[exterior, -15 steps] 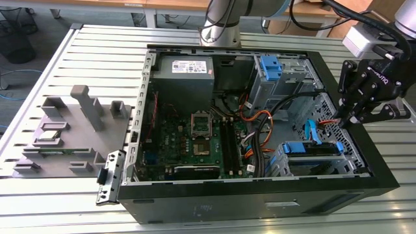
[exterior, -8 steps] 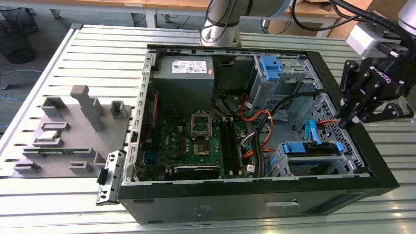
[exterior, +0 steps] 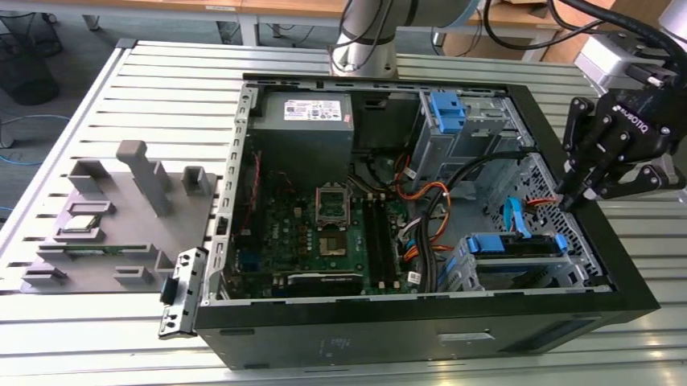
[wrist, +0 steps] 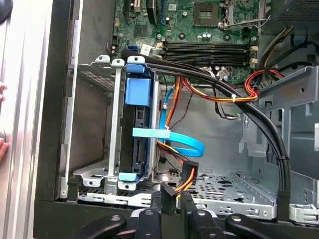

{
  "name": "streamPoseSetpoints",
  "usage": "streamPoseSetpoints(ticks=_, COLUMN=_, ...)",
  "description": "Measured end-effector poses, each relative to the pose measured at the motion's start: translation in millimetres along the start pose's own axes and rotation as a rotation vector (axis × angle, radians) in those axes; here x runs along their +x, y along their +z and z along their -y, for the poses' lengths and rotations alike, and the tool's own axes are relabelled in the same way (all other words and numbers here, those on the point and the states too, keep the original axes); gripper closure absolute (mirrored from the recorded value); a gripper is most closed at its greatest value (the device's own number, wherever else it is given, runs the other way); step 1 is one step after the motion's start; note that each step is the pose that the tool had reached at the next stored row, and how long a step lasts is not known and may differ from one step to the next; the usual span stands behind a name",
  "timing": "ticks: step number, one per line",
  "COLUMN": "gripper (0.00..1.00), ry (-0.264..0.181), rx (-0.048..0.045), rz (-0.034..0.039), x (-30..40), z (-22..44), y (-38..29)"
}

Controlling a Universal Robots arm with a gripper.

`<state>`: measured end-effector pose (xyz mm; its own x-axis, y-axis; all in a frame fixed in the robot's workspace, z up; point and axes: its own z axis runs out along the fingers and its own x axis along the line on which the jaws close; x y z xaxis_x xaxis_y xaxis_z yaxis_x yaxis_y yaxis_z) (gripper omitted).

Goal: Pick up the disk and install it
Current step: 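Insert the second disk wire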

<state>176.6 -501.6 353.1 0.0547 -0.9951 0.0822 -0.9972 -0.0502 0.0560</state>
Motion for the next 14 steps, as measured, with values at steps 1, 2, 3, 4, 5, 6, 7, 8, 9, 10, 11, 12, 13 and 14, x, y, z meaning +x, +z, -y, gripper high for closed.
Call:
streamPoseSetpoints(ticks=1, gripper=0.70, ry=0.000, rx=-0.0004, rz=-0.0004, x=0.0, z=0.0, y=0.0)
streamPoseSetpoints(ticks=2, gripper=0.70, ry=0.000, rx=-0.0004, rz=-0.0007, x=0.0, z=0.1, y=0.0)
streamPoseSetpoints(ticks=3, gripper=0.70, ry=0.000, rx=-0.0004, rz=-0.0013, x=0.0, z=0.1, y=0.0)
streamPoseSetpoints(ticks=4, gripper=0.70, ry=0.001, rx=-0.0015, rz=-0.0060, x=-0.2, z=0.4, y=0.1)
streamPoseSetpoints(ticks=5, gripper=0.70, ry=0.002, rx=-0.0047, rz=-0.0132, x=-0.2, z=0.9, y=0.2)
streamPoseSetpoints(ticks=6, gripper=0.70, ry=0.003, rx=-0.0093, rz=-0.0207, x=-0.1, z=1.6, y=0.1)
streamPoseSetpoints(ticks=7, gripper=0.70, ry=0.004, rx=-0.0148, rz=-0.0274, x=-0.1, z=2.5, y=0.2)
streamPoseSetpoints(ticks=8, gripper=0.70, ry=0.004, rx=-0.0204, rz=-0.0330, x=0.0, z=3.5, y=0.2)
streamPoseSetpoints(ticks=9, gripper=0.70, ry=0.005, rx=-0.0259, rz=-0.0383, x=0.0, z=4.4, y=0.2)
streamPoseSetpoints(ticks=10, gripper=0.70, ry=0.005, rx=-0.0311, rz=-0.0433, x=0.0, z=5.2, y=0.2)
streamPoseSetpoints(ticks=11, gripper=0.70, ry=0.006, rx=-0.0360, rz=-0.0479, x=-0.1, z=6.1, y=0.4)
streamPoseSetpoints(ticks=12, gripper=0.70, ry=0.006, rx=-0.0405, rz=-0.0521, x=-0.4, z=7.1, y=0.5)
streamPoseSetpoints(ticks=13, gripper=0.70, ry=0.006, rx=-0.0460, rz=-0.0557, x=-0.9, z=8.3, y=0.7)
streamPoseSetpoints(ticks=14, gripper=0.70, ry=0.005, rx=-0.0521, rz=-0.0586, x=-1.6, z=9.5, y=1.1)
